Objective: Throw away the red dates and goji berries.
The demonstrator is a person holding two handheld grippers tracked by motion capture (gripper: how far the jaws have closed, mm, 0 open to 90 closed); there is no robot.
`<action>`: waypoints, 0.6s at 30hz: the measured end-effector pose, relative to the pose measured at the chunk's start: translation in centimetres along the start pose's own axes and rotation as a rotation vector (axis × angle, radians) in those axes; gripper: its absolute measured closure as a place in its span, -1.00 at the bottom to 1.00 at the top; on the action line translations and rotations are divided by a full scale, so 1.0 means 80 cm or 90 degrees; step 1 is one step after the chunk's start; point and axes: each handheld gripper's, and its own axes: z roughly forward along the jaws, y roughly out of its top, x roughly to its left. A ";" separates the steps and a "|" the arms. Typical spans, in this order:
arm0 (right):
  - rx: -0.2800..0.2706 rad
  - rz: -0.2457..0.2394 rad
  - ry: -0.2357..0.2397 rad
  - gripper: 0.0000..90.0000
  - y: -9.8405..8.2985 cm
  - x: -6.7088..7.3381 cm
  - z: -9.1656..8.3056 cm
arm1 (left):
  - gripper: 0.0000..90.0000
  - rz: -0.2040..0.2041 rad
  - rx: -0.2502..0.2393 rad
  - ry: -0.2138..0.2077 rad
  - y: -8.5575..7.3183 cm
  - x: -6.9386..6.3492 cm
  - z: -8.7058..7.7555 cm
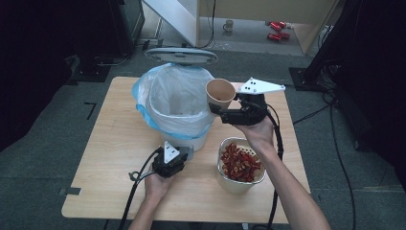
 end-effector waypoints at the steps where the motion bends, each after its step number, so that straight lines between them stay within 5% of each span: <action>1: 0.001 0.000 0.000 -0.29 0.001 0.001 0.001 | 0.27 0.000 0.000 0.000 0.000 0.000 0.000; 18: 0.010 0.006 0.018 -0.30 0.022 0.006 0.035 | 0.27 -0.001 -0.002 0.000 0.000 0.000 0.000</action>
